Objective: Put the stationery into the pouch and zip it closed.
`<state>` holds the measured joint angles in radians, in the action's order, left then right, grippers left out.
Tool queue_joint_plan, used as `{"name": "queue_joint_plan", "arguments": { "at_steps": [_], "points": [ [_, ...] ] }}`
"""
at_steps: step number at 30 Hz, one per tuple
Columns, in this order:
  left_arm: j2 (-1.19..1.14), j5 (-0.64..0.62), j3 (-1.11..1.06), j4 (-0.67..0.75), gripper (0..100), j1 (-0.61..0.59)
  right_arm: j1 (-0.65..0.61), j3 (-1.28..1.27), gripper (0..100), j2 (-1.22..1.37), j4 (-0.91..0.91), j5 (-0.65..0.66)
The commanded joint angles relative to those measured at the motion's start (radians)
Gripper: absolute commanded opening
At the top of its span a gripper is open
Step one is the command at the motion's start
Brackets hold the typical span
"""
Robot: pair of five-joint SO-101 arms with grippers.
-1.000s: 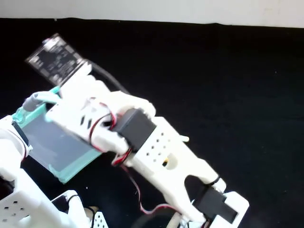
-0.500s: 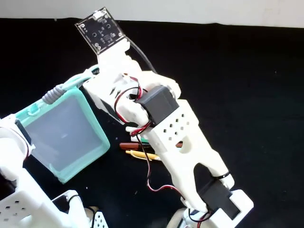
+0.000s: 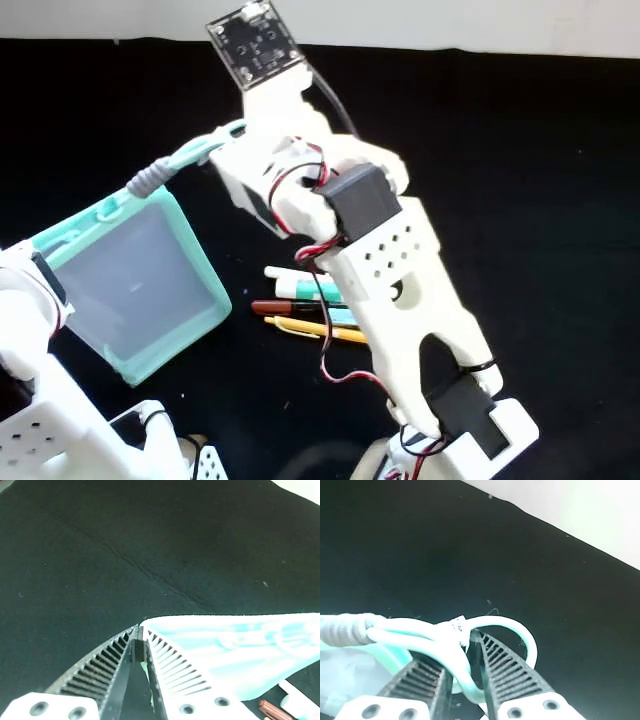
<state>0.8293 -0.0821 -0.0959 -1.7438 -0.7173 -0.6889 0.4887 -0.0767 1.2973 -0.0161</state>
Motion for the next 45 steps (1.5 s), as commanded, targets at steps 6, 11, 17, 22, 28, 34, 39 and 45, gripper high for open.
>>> {"name": "queue_joint_plan", "arguments": {
  "at_steps": [6,11,17,22,28,34,39,45],
  "points": [
    [-0.01,0.011,-0.01,-0.011,1,-0.007,0.102,0.025,0.6,-0.044,0.002,-0.012],
    [-0.01,0.011,-0.01,-0.011,1,-0.007,0.159,0.025,0.6,-0.044,0.002,-0.012],
    [-0.01,0.011,-0.012,-0.012,1,-0.007,0.179,0.024,0.6,-0.044,0.004,-0.012],
    [-0.01,0.011,-0.012,-0.012,1,-0.007,0.183,-0.004,0.6,-0.051,0.002,-0.012],
    [-0.01,0.011,-0.012,-0.012,1,-0.007,0.183,-0.028,0.6,-0.051,-0.005,-0.012],
    [-0.01,0.011,-0.012,-0.012,1,-0.007,0.183,-0.028,0.6,-0.051,-0.005,-0.012],
    [-0.01,0.011,-0.018,-0.012,1,-0.007,0.183,-0.028,0.6,-0.051,-0.005,-0.012],
    [-0.008,0.051,-0.067,-0.011,1,-0.005,0.196,-0.028,0.6,-0.051,-0.002,-0.012]
  ]
}}
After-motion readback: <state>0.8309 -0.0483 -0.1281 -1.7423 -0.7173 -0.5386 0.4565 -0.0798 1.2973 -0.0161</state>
